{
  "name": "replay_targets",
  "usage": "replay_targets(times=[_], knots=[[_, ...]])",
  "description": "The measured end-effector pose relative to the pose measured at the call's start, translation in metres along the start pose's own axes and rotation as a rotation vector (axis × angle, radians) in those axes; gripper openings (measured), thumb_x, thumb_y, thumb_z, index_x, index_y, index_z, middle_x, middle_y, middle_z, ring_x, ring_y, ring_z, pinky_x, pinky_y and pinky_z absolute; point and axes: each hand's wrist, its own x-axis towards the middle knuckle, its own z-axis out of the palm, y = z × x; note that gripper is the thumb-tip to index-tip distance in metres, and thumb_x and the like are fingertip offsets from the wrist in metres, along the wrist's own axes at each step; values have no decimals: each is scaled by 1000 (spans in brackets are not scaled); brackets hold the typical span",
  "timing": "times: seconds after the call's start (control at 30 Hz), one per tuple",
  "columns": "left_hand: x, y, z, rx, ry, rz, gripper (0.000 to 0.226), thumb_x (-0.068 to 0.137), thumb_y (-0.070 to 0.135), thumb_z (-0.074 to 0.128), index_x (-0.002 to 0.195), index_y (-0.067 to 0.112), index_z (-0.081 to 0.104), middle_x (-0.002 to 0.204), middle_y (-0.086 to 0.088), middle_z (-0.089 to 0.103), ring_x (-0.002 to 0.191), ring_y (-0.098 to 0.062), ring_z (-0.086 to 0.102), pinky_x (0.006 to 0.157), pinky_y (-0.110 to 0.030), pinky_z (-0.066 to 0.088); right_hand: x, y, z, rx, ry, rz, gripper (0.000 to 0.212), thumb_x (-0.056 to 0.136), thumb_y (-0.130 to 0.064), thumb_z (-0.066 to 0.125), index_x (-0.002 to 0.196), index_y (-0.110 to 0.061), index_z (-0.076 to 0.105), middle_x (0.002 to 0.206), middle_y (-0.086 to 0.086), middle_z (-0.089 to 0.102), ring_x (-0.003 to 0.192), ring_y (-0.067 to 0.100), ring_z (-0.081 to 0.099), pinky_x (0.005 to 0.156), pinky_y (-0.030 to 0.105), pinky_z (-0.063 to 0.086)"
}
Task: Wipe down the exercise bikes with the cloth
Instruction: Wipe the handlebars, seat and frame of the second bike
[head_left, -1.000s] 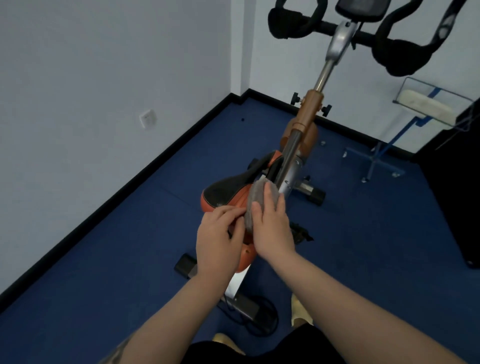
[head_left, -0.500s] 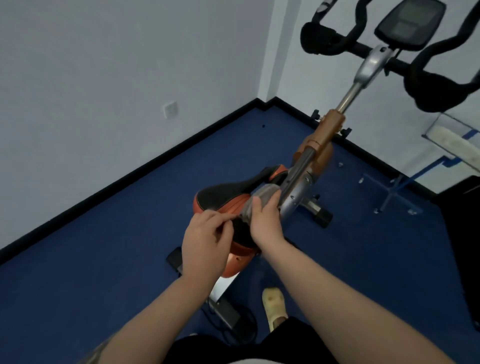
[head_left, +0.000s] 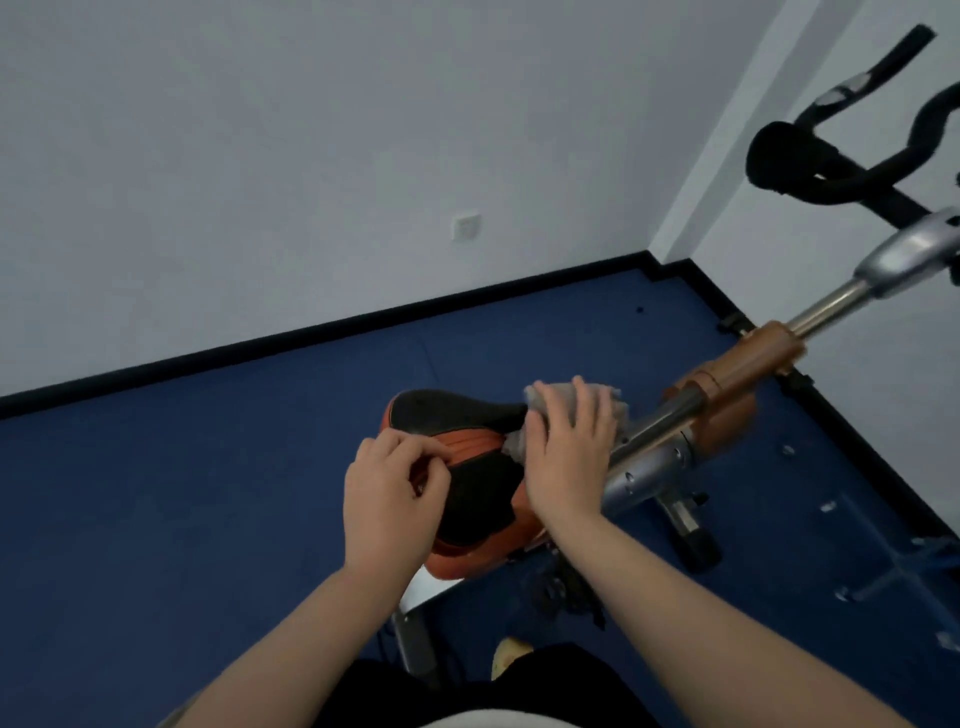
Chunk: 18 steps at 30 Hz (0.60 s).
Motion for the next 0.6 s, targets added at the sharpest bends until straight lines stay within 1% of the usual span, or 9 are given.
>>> replay_targets(times=[0.07, 0.1, 0.2, 0.27, 0.33, 0.4, 0.43, 0.53, 0.6], knots=[[-4, 3, 8, 32, 72, -27, 18, 87, 9, 65, 84, 25, 69, 87, 18, 54, 86, -9, 45, 80, -29, 36, 10, 26, -10, -41, -84, -273, 43, 102, -42, 29, 136, -29, 52, 144, 4, 45, 141, 28, 28, 117, 47, 21], [-6, 3, 13, 43, 106, -33, 17, 87, 8, 65, 84, 24, 68, 87, 16, 55, 86, -10, 45, 81, -29, 34, 24, 40, -16, -30, -163, -320, 40, 103, -41, 31, 132, -27, 55, 134, 3, 51, 134, 28, 37, 113, 45, 27], [-12, 1, 22, -7, 179, -61, 17, 87, 8, 64, 87, 24, 68, 90, 18, 54, 90, -5, 42, 85, -26, 33, 61, 57, -31, 89, -351, -206, 34, 103, -39, 32, 116, -21, 59, 110, 3, 58, 109, 28, 51, 89, 42, 42], [-16, -1, 25, -83, 232, -93, 17, 88, 9, 64, 89, 26, 67, 93, 22, 52, 98, -1, 43, 86, -16, 34, 57, 49, -30, -13, -311, -270, 40, 102, -44, 28, 117, -22, 59, 109, 3, 59, 105, 27, 52, 86, 42, 44], [-21, 1, 30, -163, 317, -162, 18, 87, 12, 65, 90, 30, 64, 97, 24, 50, 102, -1, 44, 84, -7, 36, 43, 37, -24, -133, -250, -516, 45, 100, -47, 26, 126, -26, 57, 113, -1, 61, 108, 24, 52, 96, 41, 41], [-23, 4, 34, -249, 384, -267, 24, 86, 15, 68, 94, 36, 59, 101, 28, 46, 104, -3, 46, 82, -5, 39, 54, 29, -28, -155, -342, -703, 45, 100, -48, 27, 134, -30, 51, 117, -6, 62, 110, 20, 53, 99, 40, 40], [-23, 4, 35, -284, 395, -314, 27, 86, 16, 69, 96, 37, 56, 103, 30, 44, 103, -3, 48, 81, -7, 40, 66, 27, -31, -159, -432, -738, 43, 101, -49, 28, 134, -32, 49, 116, -7, 62, 109, 19, 55, 94, 40, 43], [-22, 1, 33, -313, 355, -392, 32, 85, 24, 72, 99, 39, 49, 108, 25, 41, 102, -1, 48, 79, -14, 41, 93, 24, -34, -188, -675, -604, 36, 102, -52, 22, 112, -33, 50, 101, -7, 63, 92, 20, 59, 66, 36, 42], [-23, 0, 32, -318, 329, -422, 32, 85, 27, 72, 97, 39, 46, 109, 22, 39, 102, -2, 48, 80, -15, 41, 89, 13, -25, -294, -593, -591, 33, 104, -43, 21, 116, -27, 48, 103, -1, 63, 85, 23, 58, 63, 36, 40]])
